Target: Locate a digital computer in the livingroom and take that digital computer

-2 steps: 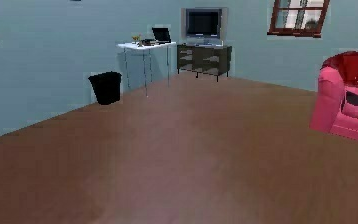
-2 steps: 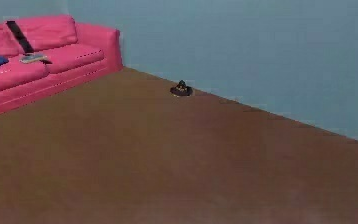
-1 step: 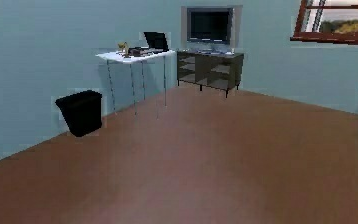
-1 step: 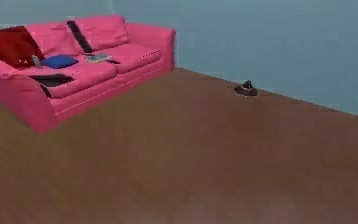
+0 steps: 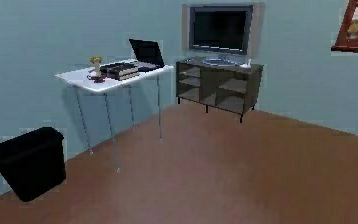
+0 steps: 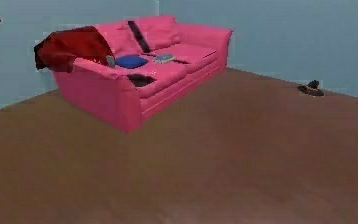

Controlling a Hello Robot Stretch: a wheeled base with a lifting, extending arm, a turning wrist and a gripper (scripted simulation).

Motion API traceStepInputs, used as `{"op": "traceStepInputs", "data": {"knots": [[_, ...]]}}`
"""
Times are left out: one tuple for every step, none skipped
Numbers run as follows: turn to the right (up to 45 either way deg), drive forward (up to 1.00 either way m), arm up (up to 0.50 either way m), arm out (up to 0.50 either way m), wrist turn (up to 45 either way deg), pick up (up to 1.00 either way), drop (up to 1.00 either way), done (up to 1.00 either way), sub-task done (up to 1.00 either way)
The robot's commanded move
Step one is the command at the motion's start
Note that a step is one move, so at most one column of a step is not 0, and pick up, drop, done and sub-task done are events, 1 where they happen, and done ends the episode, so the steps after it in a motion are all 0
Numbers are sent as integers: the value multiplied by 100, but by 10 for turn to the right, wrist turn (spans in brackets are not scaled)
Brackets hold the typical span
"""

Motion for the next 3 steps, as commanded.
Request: {"op": "traceStepInputs", "data": {"knots": [[0,100,0,0,0,0,0,0,0],[-120,0,0,0,0,0,0,0,0],[0,25,0,0,0,0,0,0,0]]}}
